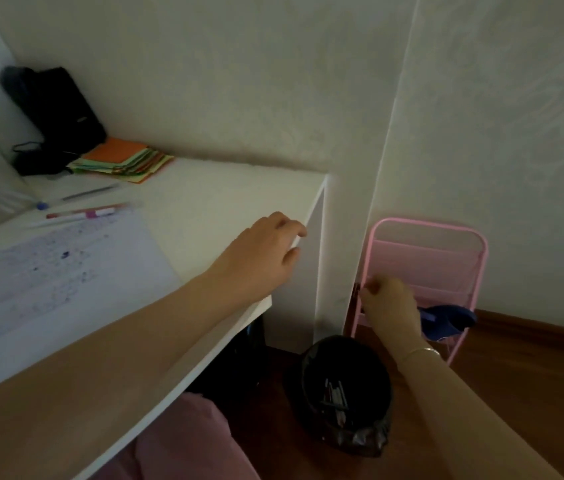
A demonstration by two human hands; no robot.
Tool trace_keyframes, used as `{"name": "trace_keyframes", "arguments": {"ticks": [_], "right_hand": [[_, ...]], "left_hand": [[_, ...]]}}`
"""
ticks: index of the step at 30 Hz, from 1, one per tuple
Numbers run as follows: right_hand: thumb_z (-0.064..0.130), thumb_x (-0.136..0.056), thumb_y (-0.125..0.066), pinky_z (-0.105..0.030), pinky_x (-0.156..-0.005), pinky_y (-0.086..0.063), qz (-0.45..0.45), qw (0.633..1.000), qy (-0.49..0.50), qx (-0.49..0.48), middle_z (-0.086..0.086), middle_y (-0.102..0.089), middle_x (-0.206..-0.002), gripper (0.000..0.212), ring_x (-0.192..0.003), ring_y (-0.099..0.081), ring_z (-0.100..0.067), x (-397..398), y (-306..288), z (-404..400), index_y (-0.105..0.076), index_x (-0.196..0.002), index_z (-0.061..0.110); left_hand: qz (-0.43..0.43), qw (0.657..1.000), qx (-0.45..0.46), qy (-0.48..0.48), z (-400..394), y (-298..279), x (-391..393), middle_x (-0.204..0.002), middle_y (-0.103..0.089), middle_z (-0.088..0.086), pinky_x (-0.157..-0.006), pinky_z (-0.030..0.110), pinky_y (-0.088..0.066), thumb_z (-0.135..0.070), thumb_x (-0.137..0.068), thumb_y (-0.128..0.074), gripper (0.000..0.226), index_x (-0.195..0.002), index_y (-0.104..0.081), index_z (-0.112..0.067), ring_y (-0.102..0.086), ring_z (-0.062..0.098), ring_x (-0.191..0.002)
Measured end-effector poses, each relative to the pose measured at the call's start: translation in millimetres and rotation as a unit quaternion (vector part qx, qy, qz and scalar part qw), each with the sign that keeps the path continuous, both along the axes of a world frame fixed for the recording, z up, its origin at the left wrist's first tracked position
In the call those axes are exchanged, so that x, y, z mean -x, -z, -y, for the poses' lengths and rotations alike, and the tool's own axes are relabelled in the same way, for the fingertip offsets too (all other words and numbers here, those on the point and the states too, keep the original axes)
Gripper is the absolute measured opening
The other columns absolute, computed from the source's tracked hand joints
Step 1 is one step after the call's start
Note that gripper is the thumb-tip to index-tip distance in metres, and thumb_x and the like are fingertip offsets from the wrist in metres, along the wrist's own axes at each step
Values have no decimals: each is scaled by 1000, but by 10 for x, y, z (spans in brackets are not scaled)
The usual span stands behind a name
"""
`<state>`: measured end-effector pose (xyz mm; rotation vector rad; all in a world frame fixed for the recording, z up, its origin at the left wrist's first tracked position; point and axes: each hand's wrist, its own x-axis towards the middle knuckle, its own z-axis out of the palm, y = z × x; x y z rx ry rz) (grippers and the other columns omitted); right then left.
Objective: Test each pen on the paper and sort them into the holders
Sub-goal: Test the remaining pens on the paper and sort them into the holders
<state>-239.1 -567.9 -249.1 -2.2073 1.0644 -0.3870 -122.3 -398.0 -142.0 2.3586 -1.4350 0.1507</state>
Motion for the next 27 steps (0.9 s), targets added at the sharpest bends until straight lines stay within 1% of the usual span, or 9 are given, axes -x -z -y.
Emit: {"name": "trace_keyframes", "arguments": {"ticks": [4,7,10,12,16,19,21,24,27], "right_hand": [[18,-89,-52,-33,-68,-50,152,985,4,79,-4,-64,-84,12,-74,-59,-21,-281,-751,-105,-63,-84,16],[16,-88,-54,-32,-68,-52,261,961,-20,92,-3,-65,-79,11,-71,-61,-21,-531,-1340,-365,-63,-82,16],[13,-86,-56,-19,-61,-44,320,938,-89,98,-2,-65,-77,9,-67,-60,-16,-828,-1786,-809,-64,-82,16],[10,-85,-56,-17,-61,-40,331,926,-145,110,-1,-65,-79,11,-68,-58,-15,-1094,-1949,-1154,-66,-85,15],[5,-84,-51,-29,-76,-43,286,908,-273,139,-10,-67,-92,21,-84,-60,-25,-1718,-1979,-1875,-69,-93,11],[2,-86,-48,-27,-90,-39,207,896,-366,145,-14,-65,-109,28,-104,-58,-27,-2111,-1836,-2326,-68,-105,8],[2,-88,-45,-29,-98,-37,133,884,-418,160,-13,-58,-120,32,-114,-51,-26,-2293,-1703,-2564,-62,-115,8],[3,-89,-46,-36,-98,-36,40,852,-461,244,-12,-50,-124,35,-116,-44,-28,-2501,-1510,-2843,-52,-123,8],[5,-89,-47,-38,-96,-35,-6,827,-460,322,-13,-48,-125,35,-117,-43,-30,-2682,-1413,-3009,-50,-123,8]], "left_hand": [[7,997,65,-39,-408,-122,-262,-119,-53,1,-89,26,-40,-16,-94,-49,23,-115,-59,-16,-53,16,-106],[-13,991,77,-108,-892,-175,-505,-118,-54,-2,-88,26,-42,-15,-93,-50,21,-111,-61,-20,-54,14,-104],[-14,982,71,-175,-1429,-190,-747,-113,-55,-1,-88,27,-41,-15,-93,-52,20,-108,-62,-20,-55,16,-102],[-8,973,69,-221,-1766,-194,-873,-109,-57,0,-86,26,-40,-13,-92,-53,19,-106,-64,-19,-57,17,-99],[-3,955,75,-288,-2367,-152,-989,-98,-57,-1,-77,27,-45,-13,-89,-56,16,-101,-67,-19,-57,15,-84],[4,939,85,-332,-2672,-78,-1010,-87,-54,-3,-66,26,-41,-16,-87,-58,14,-97,-67,-21,-49,12,-70],[-10,931,95,-352,-2796,-27,-1009,-82,-52,-4,-66,27,-45,-18,-87,-58,13,-96,-66,-22,-50,13,-67],[-24,926,108,-361,-2886,53,-1016,-79,-50,-7,-70,29,-48,-22,-88,-55,13,-97,-64,-23,-53,14,-69],[-24,933,108,-342,-2889,99,-1040,-82,-53,-7,-69,27,-45,-25,-89,-52,15,-100,-62,-23,-52,12,-70]]}}
